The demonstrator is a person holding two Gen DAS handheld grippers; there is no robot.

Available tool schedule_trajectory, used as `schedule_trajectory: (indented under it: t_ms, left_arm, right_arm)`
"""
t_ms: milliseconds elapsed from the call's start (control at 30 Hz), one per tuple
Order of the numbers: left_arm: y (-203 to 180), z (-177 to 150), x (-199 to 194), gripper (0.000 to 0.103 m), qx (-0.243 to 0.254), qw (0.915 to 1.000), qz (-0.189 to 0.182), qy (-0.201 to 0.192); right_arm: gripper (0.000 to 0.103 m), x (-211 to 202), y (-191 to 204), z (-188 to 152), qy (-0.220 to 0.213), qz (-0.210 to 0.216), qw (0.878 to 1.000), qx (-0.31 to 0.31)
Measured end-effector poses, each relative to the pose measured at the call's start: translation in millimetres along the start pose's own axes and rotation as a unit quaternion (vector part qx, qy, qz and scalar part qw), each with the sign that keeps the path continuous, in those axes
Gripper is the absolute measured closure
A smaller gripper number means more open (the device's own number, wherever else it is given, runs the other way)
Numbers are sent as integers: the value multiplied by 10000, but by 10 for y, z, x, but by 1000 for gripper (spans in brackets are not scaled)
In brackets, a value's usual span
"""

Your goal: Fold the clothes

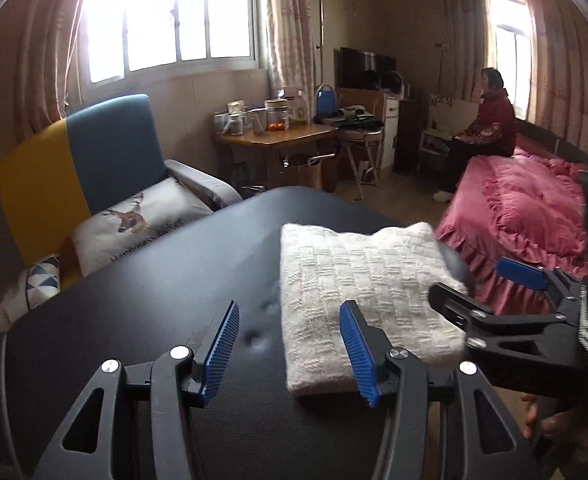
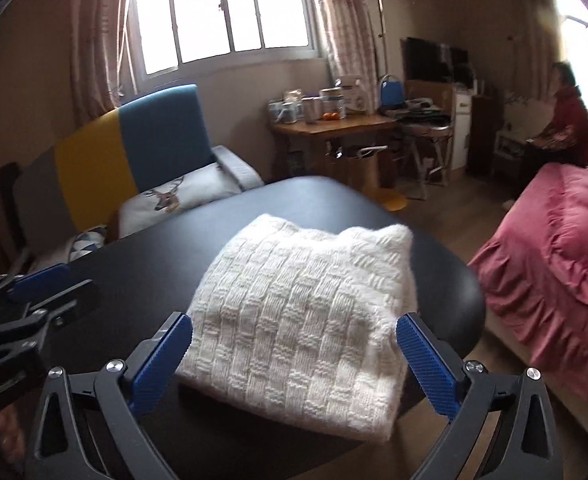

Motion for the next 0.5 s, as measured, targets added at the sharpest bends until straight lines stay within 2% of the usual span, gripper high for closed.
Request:
schedule_trajectory:
  t_ms: [100, 200, 333, 500]
  left_arm:
    - [68, -15, -60, 52, -78, 9999, 49, 97]
    - [115, -22, -140, 52, -91, 9992, 372, 70]
    - [145, -14, -163, 52, -178, 9992, 324, 176]
    - [124, -41, -130, 52, -363, 9986, 178, 356]
  right_arm:
    - [0, -73, 101, 86, -82, -460, 9989, -95]
    - [0, -127, 177, 132, -209, -698, 9972, -165]
    - [0, -145, 254, 138, -297, -712, 9962, -401]
    - [0, -99, 240, 103, -234, -450, 9980, -381]
Point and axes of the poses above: each gripper's, at about its wrist camera, not at the fingertips, and x roughly the way its jaws point, y to its left, z to its top, the point moved 4 cm from there along x, roughly the way its jaws point, and after that the axes turned 1 degree about z, right-handed, at the moved point
